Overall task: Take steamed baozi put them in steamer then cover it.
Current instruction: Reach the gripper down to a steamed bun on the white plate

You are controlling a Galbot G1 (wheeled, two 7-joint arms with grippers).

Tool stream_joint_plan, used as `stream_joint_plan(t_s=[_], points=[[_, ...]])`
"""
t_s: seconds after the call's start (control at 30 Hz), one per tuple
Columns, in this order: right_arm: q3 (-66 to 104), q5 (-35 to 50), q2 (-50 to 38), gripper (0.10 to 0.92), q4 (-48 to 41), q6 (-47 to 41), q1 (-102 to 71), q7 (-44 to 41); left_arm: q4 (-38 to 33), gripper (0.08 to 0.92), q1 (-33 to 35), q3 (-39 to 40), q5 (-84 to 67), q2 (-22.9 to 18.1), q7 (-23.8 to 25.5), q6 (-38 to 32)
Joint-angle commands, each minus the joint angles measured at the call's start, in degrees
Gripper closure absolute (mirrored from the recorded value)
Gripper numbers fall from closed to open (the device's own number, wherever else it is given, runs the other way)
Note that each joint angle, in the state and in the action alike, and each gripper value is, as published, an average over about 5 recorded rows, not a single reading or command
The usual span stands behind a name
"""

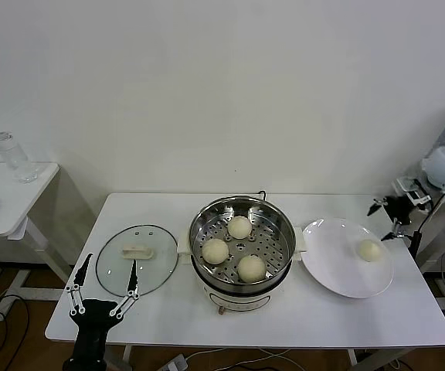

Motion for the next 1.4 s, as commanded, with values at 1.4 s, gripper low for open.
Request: stream_joint_plan(t_s=[1.4], points=[[6.4,-3.0,5.6,0.371,-7.4,-2.8,-6.7,3.8,0.9,0.177,0.0,-0.8,-0.7,0.1,0.0,0.1]])
